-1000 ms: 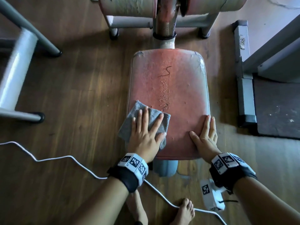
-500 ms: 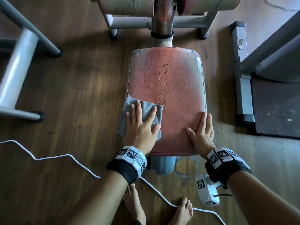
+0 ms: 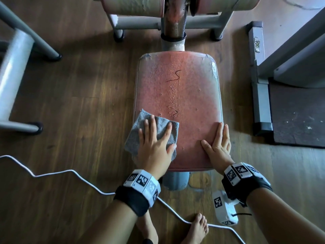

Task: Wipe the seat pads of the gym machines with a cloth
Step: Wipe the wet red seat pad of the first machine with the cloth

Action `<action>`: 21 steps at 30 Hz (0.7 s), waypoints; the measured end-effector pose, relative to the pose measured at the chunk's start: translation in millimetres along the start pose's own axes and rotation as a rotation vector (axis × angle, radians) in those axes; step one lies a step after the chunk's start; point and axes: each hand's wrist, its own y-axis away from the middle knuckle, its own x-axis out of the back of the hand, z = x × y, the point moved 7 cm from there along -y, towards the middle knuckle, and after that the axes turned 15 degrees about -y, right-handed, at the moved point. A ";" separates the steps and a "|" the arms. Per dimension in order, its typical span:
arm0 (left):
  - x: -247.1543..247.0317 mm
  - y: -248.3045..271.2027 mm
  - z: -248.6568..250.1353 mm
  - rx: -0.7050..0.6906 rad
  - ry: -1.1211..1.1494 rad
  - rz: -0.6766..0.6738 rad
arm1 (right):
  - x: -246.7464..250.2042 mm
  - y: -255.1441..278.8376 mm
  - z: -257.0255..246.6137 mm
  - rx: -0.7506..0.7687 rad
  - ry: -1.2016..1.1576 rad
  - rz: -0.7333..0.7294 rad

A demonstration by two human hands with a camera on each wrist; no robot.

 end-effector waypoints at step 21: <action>-1.2 -34.0 10.7 -0.027 -0.043 0.000 | -0.2 -1.1 1.8 0.017 0.012 0.017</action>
